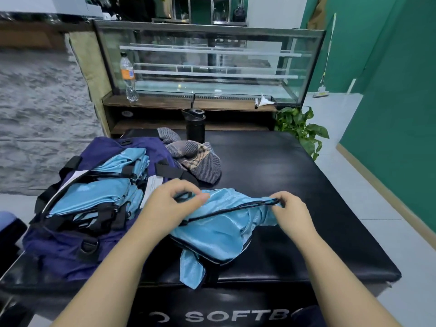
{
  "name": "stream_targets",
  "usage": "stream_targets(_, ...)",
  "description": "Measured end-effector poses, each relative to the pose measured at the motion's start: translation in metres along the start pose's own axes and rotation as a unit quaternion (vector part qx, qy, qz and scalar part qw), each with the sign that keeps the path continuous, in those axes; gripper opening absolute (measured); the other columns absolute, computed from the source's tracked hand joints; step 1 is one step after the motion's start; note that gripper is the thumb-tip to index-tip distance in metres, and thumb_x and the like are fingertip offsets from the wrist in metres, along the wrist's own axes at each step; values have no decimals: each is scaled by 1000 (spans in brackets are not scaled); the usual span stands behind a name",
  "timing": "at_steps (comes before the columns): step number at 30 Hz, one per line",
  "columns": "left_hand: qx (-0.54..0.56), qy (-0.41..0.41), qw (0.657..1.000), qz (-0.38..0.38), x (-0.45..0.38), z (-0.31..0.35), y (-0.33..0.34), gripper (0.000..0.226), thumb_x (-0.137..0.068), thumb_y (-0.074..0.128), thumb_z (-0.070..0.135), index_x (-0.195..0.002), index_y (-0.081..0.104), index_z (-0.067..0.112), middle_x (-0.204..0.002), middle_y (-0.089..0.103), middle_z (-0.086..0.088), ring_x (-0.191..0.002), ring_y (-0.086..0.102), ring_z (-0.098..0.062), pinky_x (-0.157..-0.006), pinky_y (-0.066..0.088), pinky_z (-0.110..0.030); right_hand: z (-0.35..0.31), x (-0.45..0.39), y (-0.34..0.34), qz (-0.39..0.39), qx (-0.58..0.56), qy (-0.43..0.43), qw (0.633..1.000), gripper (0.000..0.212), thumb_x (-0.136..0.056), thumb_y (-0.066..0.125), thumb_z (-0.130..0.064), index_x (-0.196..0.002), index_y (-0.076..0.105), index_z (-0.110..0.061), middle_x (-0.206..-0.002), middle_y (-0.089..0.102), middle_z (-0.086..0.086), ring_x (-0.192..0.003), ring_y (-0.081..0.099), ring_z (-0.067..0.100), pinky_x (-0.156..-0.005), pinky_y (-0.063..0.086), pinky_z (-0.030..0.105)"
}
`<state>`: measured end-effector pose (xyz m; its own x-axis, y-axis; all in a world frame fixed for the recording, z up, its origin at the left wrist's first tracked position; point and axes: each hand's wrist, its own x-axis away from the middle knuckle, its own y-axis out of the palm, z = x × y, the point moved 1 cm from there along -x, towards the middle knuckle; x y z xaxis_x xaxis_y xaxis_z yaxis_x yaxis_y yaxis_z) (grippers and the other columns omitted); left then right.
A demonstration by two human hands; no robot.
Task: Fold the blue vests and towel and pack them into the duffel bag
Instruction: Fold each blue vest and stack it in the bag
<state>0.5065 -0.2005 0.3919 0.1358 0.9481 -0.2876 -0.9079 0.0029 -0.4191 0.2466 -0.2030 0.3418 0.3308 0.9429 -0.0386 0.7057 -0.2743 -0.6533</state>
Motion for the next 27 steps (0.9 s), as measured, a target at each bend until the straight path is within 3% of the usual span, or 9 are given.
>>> stream_targets(6, 11, -27, 1000, 10, 10, -7, 25, 52, -66, 54, 69, -44, 62, 22, -69, 58, 4, -69, 58, -11, -76, 42, -27, -42, 26, 1, -21, -99, -74, 992, 36, -78, 50, 4, -83, 69, -26, -78, 69, -13, -63, 56, 2, -55, 43, 13)
stream_targets(9, -32, -20, 999, 1, 16, 2, 39, 39, -63, 59, 68, -60, 62, 30, -76, 59, 9, -75, 58, -3, -75, 44, -26, -63, 41, 3, -64, -135, -107, 983, 42, -75, 50, 8, -81, 67, -30, -78, 70, -14, -64, 58, -3, -57, 42, 9)
stream_targets(11, -99, -17, 995, -20, 17, 7, 47, 31, -63, 68, 59, -85, 55, 41, -90, 58, 18, -87, 54, 7, -75, 43, -19, -72, 48, 6, -90, -143, -122, 978, 41, -76, 52, 7, -80, 66, -32, -78, 70, -9, -61, 56, -1, -56, 42, 10)
stream_targets(13, -120, -16, 992, -20, 16, 7, 52, 29, -71, 71, 42, -94, 53, 44, -96, 60, 18, -90, 55, 5, -79, 46, -25, -79, 53, 7, -116, -167, -128, 971, 34, -80, 58, 3, -82, 66, -30, -78, 71, -7, -58, 53, -1, -56, 41, 10)
stream_targets(15, -102, -28, 994, 0, 14, 5, 50, 17, -78, 69, 30, -92, 62, 35, -88, 66, 14, -85, 61, -5, -78, 50, -36, -80, 54, 6, -148, -186, -130, 963, 24, -84, 62, -3, -86, 66, -26, -80, 72, -8, -61, 55, -4, -61, 42, 9)
stream_targets(17, -62, -39, 997, 35, 14, 2, 44, 10, -79, 72, 28, -85, 67, 32, -79, 68, 14, -78, 63, -5, -74, 51, -32, -76, 53, 4, -129, -185, -138, 964, 17, -86, 63, -8, -87, 64, -24, -84, 69, -9, -69, 57, -2, -68, 44, 12)
stream_targets(21, 41, -78, 992, 91, 13, -4, 32, 15, -78, 76, 19, -77, 68, 31, -76, 71, 11, -73, 65, -7, -73, 50, -27, -65, 43, -2, -57, -147, -101, 982, 16, -87, 66, -26, -74, 60, -19, -66, 53, -10, -57, 45, -1, -56, 37, 9)
stream_targets(24, 81, -78, 990, 89, 13, -3, 30, 20, -77, 77, 12, -77, 69, 30, -78, 72, 9, -74, 66, -8, -76, 52, -28, -63, 41, 3, -118, -133, -55, 982, 22, -85, 65, -43, -82, 67, -22, -72, 63, -12, -62, 53, -4, -60, 40, 8)
stream_targets(27, 90, -62, 992, 64, 15, -1, 31, 21, -77, 76, 8, -82, 70, 28, -81, 72, 10, -76, 66, -5, -75, 52, -21, -65, 42, 11, -170, -178, -47, 968, 19, -83, 68, -41, -90, 71, -24, -89, 73, -2, -81, 67, 9, -79, 53, 25)
